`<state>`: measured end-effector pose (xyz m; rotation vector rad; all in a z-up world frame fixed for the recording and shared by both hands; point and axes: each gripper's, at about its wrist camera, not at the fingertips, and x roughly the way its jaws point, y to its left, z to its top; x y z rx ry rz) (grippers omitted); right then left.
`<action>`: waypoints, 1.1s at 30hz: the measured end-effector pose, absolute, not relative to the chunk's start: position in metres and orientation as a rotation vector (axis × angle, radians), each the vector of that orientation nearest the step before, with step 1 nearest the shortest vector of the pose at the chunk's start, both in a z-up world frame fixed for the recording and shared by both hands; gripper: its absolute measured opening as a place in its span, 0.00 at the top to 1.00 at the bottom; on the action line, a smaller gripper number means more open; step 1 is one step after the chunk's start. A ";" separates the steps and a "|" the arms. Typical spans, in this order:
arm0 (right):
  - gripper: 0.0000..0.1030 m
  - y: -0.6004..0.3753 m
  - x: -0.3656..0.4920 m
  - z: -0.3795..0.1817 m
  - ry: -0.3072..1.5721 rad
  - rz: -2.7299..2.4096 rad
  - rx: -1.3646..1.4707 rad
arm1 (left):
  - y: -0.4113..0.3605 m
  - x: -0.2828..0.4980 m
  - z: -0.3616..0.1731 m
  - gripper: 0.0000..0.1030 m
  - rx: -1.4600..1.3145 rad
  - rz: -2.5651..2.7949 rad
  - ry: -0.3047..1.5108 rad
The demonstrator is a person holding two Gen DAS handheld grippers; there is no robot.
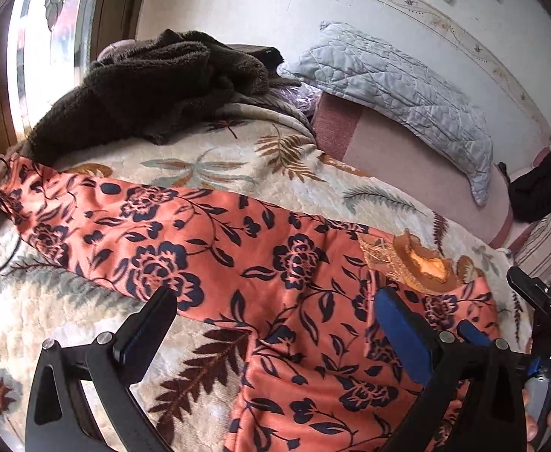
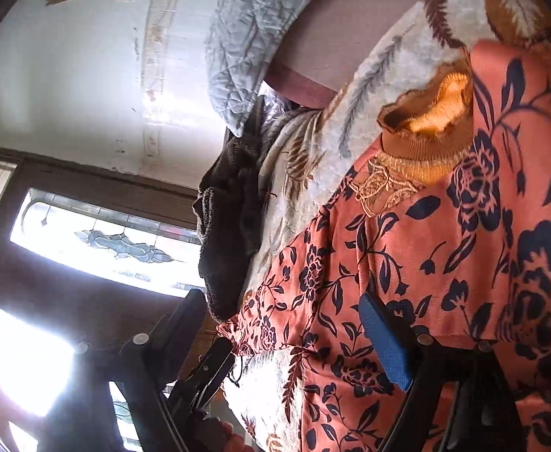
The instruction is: Fold small clothes
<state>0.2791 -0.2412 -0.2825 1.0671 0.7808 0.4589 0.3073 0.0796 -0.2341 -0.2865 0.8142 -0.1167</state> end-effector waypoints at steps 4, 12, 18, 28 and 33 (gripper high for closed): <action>0.18 -0.287 0.251 -0.255 0.694 0.330 0.953 | 0.051 0.311 -0.244 0.00 -0.318 -0.259 0.860; 0.43 -0.402 0.169 -0.275 0.655 -0.035 0.912 | -0.036 0.339 -0.289 0.50 -0.121 -0.376 1.041; 0.50 -0.444 0.169 -0.296 0.695 -0.134 1.004 | -0.063 0.349 -0.312 0.50 -0.103 -0.410 1.104; 0.50 -0.443 0.183 -0.322 0.756 -0.128 1.090 | -0.047 0.351 -0.270 0.96 -0.027 -0.374 0.907; 0.50 -0.434 0.188 -0.323 0.774 -0.141 1.045 | -0.013 0.363 -0.274 0.96 -0.003 -0.225 0.919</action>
